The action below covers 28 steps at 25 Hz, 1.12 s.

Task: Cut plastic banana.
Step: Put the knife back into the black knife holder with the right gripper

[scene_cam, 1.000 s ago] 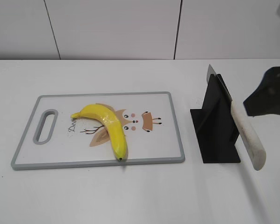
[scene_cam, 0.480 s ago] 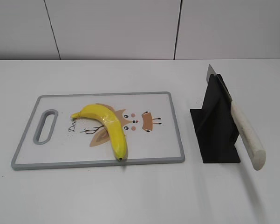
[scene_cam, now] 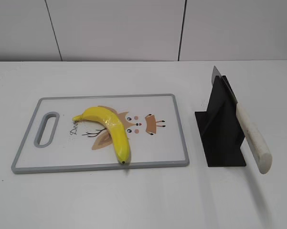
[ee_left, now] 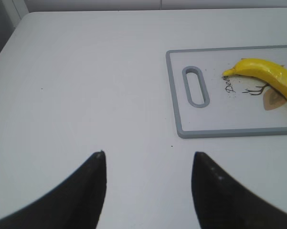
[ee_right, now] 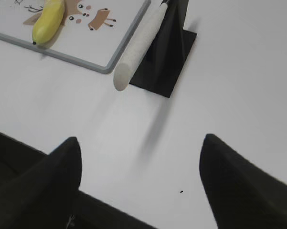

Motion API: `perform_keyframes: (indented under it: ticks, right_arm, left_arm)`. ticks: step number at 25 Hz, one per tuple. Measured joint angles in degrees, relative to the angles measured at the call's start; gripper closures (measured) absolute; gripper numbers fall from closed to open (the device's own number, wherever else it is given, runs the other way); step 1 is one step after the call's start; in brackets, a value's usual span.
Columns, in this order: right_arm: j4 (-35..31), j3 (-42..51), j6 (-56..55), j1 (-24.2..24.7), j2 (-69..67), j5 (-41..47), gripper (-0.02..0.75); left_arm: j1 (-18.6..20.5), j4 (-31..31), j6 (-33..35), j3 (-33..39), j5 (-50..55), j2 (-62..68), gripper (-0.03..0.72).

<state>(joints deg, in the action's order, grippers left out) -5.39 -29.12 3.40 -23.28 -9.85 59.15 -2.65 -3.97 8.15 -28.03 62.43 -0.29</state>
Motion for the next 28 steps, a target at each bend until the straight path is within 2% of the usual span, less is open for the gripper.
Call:
perform_keyframes:
  ticks: [9,12,21,28]
  right_arm:
    - [0.20,0.05,0.06,0.50,10.15,0.21,0.227]
    - [-1.00,0.05,0.06,3.22,10.16,0.21,0.237]
    - [-3.20,0.05,-0.05,17.03,10.16,0.14,0.241]
    - [-3.88,0.05,-0.05,18.11,10.16,0.14,0.242]
  left_arm:
    - [0.00,-0.05,-0.06,0.00,-0.08,0.00,0.155]
    - [0.00,0.01,-0.06,0.00,-0.03,0.00,0.155]
    - [0.00,0.01,-0.06,0.00,-0.03,0.00,0.155]
    - [0.00,0.01,-0.12,0.00,-0.03,0.00,0.155]
